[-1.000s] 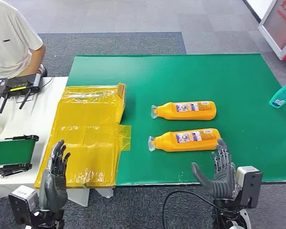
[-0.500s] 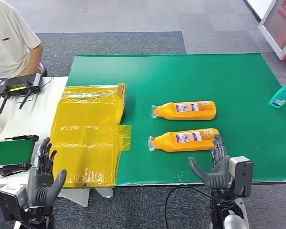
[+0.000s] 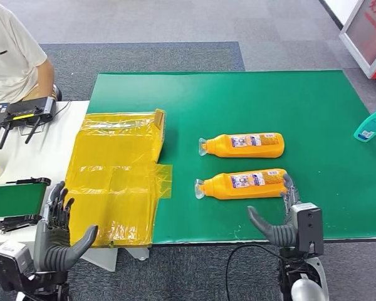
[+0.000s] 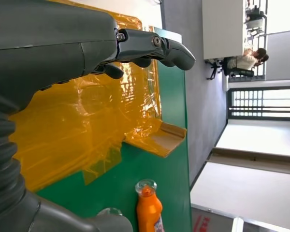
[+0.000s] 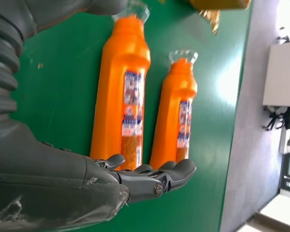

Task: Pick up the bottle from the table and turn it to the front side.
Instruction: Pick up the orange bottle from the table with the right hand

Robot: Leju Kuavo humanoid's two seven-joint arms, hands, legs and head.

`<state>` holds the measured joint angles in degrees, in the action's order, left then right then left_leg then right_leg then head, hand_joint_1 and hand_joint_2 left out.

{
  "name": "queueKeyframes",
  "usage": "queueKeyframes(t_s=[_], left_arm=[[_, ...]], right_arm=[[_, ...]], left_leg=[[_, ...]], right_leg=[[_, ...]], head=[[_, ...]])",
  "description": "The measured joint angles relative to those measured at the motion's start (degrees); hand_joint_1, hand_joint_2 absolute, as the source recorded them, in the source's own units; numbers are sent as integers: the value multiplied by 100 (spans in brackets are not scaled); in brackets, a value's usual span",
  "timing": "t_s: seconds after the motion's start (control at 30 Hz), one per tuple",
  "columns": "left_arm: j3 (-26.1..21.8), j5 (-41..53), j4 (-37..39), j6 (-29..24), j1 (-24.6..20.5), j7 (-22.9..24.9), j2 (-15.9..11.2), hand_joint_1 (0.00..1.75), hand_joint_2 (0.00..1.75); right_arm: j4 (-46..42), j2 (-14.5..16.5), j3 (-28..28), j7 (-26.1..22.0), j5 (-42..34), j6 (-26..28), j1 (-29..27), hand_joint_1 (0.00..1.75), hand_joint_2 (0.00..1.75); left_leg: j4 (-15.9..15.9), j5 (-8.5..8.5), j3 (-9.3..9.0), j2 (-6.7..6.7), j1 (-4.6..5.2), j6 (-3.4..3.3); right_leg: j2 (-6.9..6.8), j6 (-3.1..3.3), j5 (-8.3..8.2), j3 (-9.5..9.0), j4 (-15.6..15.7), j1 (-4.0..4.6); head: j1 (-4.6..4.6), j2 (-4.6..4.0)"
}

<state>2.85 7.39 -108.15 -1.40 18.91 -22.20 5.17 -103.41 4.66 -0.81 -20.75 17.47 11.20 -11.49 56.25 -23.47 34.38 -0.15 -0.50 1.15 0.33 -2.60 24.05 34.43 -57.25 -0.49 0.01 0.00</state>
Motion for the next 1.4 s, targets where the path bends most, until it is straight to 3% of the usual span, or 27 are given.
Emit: queueKeyframes(t_s=[0.1, 0.23, 0.33, 0.43, 0.6, 0.77, 1.07, 1.4], left_arm=[[-24, -38, 0, 115, 15, 9, 20, 0, 175], [-78, 37, 0, 318, 15, 28, 47, 0, 175], [-100, -14, 0, 458, 12, 78, 53, 0, 175], [-102, -33, 0, 487, 11, 92, 53, 0, 175], [-106, -38, 31, 727, -102, 154, 56, 0, 175], [-96, -90, 136, 786, -273, 155, 51, 0, 175], [28, -498, 321, 1055, -505, 98, 40, 0, 175], [255, -480, 396, 1076, -687, 104, 33, 0, 175]], right_arm=[[3, -156, -3, 278, 738, 148, 79, 0, 175], [66, -502, -82, 992, 2043, 124, 299, 0, 175], [160, -730, -162, 1377, 2444, -42, 489, 0, 175], [184, -769, -176, 1448, 2513, -73, 526, 0, 175], [1046, -1720, -728, 2416, 3330, -1121, 1614, 0, 175], [2008, -2070, -1271, 2738, 3416, -1709, 2593, 0, 175], [3829, -2208, -2133, 3280, 3709, -1921, 4064, 0, 175], [5269, -2063, -2648, 3528, 4362, -2080, 4821, 0, 175]], left_leg=[[0, 0, 0, 0, 0, 0], [0, 0, 0, 0, 1, 0], [0, 1, 0, 0, 1, -1], [0, 1, 0, 0, 1, -1], [1, 13, 2, 0, 1, -6], [2, 23, 2, 0, 1, -5], [2, 32, 5, 0, 1, -7], [2, 32, 7, -1, 1, -7]], right_leg=[[0, 0, 0, -1, 0, 0], [0, -1, -2, -2, 0, -1], [0, -2, -3, -2, 0, -1], [0, -2, -4, -2, 0, -1], [0, -7, -13, -4, 0, -1], [0, -9, -23, -1, 0, -1], [0, -6, -30, 1, -1, -1], [-1, -6, -30, 2, -2, -1]], head=[[1, 0], [1, 0], [1, 0], [1, 0], [0, 0], [2, 0], [2, 0], [0, 0]])
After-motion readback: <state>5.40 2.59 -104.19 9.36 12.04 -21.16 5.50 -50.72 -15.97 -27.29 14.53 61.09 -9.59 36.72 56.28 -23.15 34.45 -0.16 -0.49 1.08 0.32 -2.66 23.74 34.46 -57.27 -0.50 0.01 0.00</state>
